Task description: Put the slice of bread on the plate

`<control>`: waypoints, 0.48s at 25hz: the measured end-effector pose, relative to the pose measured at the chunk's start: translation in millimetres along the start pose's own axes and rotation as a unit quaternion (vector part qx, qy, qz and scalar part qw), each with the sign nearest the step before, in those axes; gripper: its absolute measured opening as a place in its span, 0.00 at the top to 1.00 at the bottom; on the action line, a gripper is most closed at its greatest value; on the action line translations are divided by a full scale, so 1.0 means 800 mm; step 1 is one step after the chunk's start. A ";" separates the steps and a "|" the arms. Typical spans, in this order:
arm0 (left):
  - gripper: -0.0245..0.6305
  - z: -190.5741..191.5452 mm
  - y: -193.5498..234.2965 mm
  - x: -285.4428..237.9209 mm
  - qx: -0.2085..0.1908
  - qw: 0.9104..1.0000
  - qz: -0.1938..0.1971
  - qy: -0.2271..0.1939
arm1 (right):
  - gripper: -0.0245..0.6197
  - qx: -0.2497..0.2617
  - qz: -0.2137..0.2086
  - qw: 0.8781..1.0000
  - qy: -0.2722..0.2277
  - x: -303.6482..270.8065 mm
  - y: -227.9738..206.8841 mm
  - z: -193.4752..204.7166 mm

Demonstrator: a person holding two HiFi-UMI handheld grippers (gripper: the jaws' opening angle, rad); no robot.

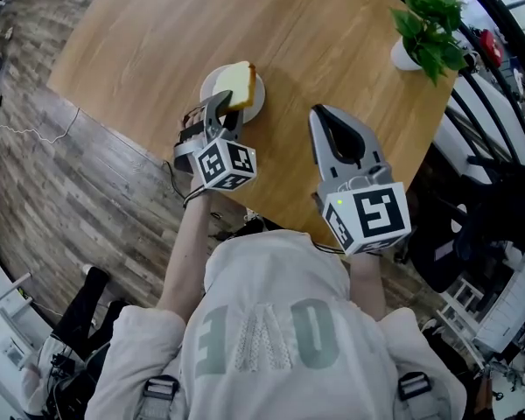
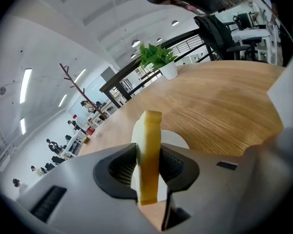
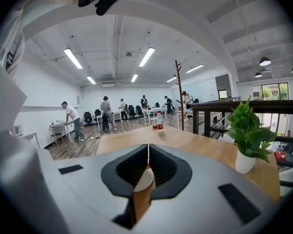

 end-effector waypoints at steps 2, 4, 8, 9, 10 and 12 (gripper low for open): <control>0.81 0.000 0.001 -0.001 0.005 1.000 0.008 0.001 | 0.93 0.000 -0.001 1.000 0.001 0.000 0.002 0.000; 0.76 0.002 -0.001 -0.004 0.017 0.999 0.029 0.010 | 0.93 0.001 0.000 1.000 0.002 0.001 0.004 0.001; 0.62 0.009 -0.009 -0.010 0.047 0.996 0.065 0.027 | 0.93 0.000 0.001 1.000 0.002 0.005 0.006 0.001; 0.60 0.010 -0.011 -0.011 0.056 0.996 0.071 0.027 | 0.93 0.001 0.001 1.000 0.002 0.006 0.005 0.001; 0.57 0.010 -0.012 -0.012 0.068 0.994 0.078 0.028 | 0.93 0.001 0.001 1.000 0.003 0.007 0.005 0.000; 0.45 0.013 -0.016 -0.015 0.085 0.991 0.096 0.030 | 0.93 0.001 0.002 1.000 0.003 0.009 0.003 0.000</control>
Point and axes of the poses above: the fingertips, and each gripper's own axes: x backward along the fingers, y to its left, z out of its underside, the point moved 8 cm from there along x, backward along the fingers, and after that the axes turned 5 degrees about -x, right-handed, at the moved point
